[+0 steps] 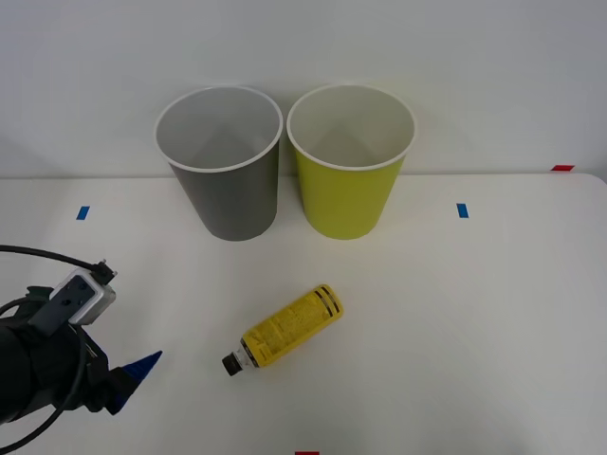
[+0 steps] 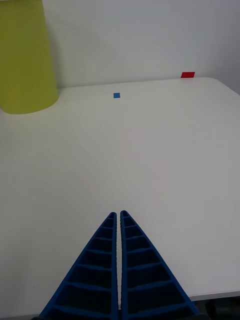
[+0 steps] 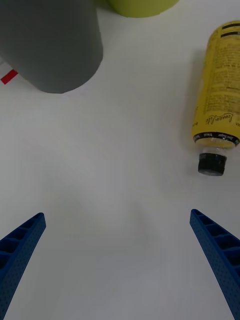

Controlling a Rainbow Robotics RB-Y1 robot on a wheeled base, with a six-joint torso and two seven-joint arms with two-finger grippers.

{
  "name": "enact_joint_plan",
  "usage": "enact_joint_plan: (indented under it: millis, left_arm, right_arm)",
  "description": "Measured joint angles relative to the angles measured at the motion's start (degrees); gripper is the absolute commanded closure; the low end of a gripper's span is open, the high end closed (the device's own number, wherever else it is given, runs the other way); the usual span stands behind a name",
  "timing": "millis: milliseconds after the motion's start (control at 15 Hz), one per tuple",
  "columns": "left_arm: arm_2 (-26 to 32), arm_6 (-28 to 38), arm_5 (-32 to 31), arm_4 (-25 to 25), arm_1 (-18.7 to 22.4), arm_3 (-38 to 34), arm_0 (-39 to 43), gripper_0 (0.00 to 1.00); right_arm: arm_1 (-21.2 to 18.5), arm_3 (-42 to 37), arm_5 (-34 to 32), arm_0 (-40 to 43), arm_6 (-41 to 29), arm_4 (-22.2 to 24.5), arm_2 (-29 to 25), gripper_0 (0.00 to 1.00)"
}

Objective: Put cans in the gray bin and PET bottles in the light green bin.

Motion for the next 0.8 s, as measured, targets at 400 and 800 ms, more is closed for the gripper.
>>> enact_joint_plan:
  millis: [400, 800]
  left_arm:
    - [1.8, -3.3, 27.7, 4.8, -9.2, 0.5, -21.4, 0.00]
    - [-3.8, -5.6, 32.6, 4.5, -13.7, 10.5, -33.3, 0.00]
  right_arm:
    - [0.0, 0.0, 0.0, 0.0, 0.0, 0.0, 0.0, 1.00]
    - [0.0, 0.0, 0.0, 0.0, 0.0, 0.0, 0.0, 1.00]
